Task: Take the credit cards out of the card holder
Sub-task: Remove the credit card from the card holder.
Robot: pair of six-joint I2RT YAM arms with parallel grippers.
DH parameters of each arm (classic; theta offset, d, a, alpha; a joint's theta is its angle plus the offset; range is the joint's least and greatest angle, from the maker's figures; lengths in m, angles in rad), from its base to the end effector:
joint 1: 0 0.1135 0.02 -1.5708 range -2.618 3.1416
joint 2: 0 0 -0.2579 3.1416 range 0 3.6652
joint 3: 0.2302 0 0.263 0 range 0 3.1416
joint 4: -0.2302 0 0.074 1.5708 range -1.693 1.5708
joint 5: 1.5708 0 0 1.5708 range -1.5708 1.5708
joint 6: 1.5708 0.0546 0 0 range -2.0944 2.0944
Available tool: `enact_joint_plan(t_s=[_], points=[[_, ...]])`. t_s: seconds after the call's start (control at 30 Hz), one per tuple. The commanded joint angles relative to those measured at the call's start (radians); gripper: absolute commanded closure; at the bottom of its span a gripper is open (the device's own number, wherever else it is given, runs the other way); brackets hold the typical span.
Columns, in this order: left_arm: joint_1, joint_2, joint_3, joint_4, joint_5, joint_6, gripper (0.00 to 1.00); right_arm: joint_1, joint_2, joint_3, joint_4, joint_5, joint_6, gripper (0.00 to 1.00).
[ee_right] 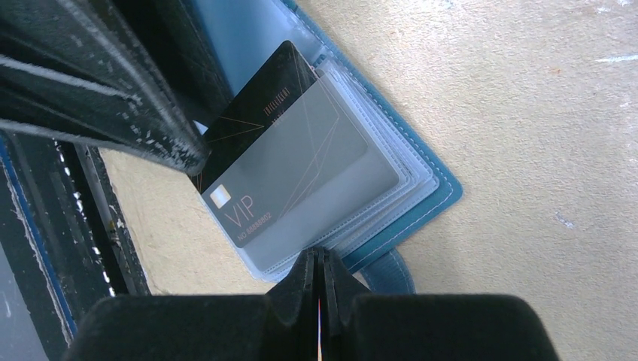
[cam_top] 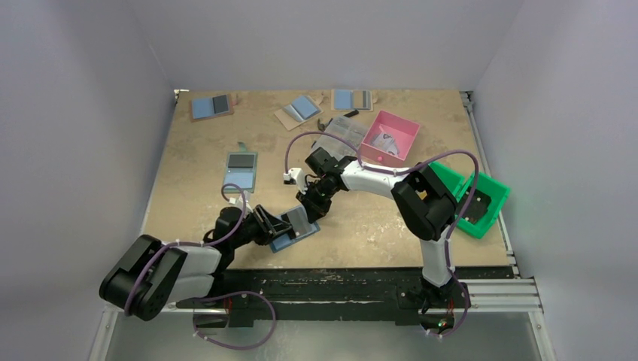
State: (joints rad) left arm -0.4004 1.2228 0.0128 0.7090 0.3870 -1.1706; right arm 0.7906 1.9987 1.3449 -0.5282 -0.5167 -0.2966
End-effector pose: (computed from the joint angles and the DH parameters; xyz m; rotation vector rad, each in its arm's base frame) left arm 0.1650 -0.0922 0.0777 -0.6204 2.2460 -1.2905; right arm 0.2712 0.3124 0.1276 -1.5573 2.2980 0.8438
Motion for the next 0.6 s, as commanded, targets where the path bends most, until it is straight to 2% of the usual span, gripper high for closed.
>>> enact_joint_plan(t_s=[0.0, 0.2, 0.3, 0.4, 0.57], points=[[0.005, 0.052, -0.045, 0.058, -0.069, -0.027, 0.65, 0.005, 0.086, -0.021, -0.033, 0.087, -0.045, 0.96], [0.005, 0.071, -0.041, 0.082, -0.095, -0.033, 0.79, 0.009, 0.092, -0.018, -0.038, 0.071, -0.044, 0.96], [0.005, 0.071, -0.034, 0.080, -0.097, -0.020, 1.00, 0.009, 0.092, -0.017, -0.037, 0.068, -0.040, 0.96], [0.005, 0.055, -0.029, 0.049, -0.089, 0.012, 1.00, 0.008, 0.089, -0.016, -0.038, 0.079, -0.036, 0.96], [0.005, -0.125, -0.008, -0.280, -0.175, 0.093, 1.00, -0.014, 0.084, -0.020, -0.035, 0.109, -0.028, 0.96]])
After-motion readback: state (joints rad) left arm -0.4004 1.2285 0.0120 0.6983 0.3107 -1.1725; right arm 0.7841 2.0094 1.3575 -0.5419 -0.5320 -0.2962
